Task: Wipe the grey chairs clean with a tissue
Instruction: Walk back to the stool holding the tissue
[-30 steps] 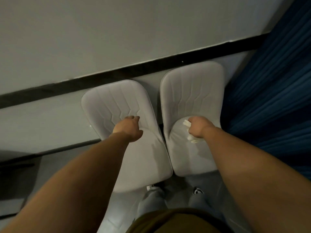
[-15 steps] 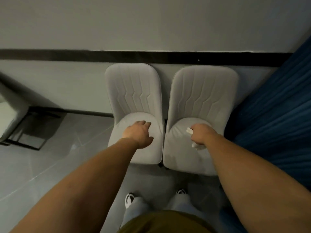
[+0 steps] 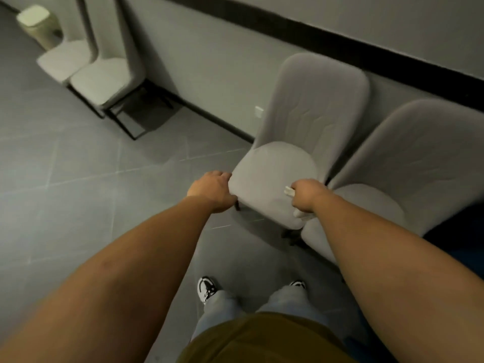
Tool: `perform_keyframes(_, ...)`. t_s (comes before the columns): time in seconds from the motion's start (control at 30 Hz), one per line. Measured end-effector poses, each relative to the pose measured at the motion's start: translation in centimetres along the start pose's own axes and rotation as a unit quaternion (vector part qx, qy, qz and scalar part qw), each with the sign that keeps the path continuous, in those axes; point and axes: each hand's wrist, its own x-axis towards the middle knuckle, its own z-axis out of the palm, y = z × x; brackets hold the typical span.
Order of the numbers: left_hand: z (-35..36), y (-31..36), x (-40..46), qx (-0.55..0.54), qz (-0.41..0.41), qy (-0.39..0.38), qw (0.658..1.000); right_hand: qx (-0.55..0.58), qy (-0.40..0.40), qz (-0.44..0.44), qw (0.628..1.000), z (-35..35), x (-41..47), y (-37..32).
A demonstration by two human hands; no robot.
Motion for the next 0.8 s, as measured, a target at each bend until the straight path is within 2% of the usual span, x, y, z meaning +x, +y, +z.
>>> perform_keyframes(0.07, 0.4, -5.8, -1.3, -0.012, -0.052, -0.007, 0.999, 0.002, 0.003, -0.014, 1.0, 0.4, 1.0, -4.7)
perform_keyframes(0.2, 1.4, -17.2, -4.3, -0.046, -0.132, -0.022, 0.99, -0.062, -0.009, -0.049, 0.997, 1.6, 2.4, -14.3)
perform_keyframes(0.33, 2.0, -27.6, -7.5, -0.064, -0.195, -0.028, 0.978, -0.075, -0.049, -0.062, 0.994, 3.1, 4.3, -23.4)
perform_keyframes(0.43, 2.0, -33.8, -9.4, -0.076, -0.226, -0.03, 0.971, -0.128, -0.042, -0.102, 0.986, 4.3, 5.4, -30.0)
perform_keyframes(0.57, 3.0, -39.7, -11.2, -0.095, -0.261, -0.031, 0.96, -0.182, -0.034, -0.159, 0.97, 5.7, 6.4, -37.6)
perform_keyframes(0.8, 4.2, -44.7, -11.4, -0.139, -0.286, -0.036, 0.947, -0.231, -0.014, -0.232, 0.945, 4.2, 10.8, -48.1)
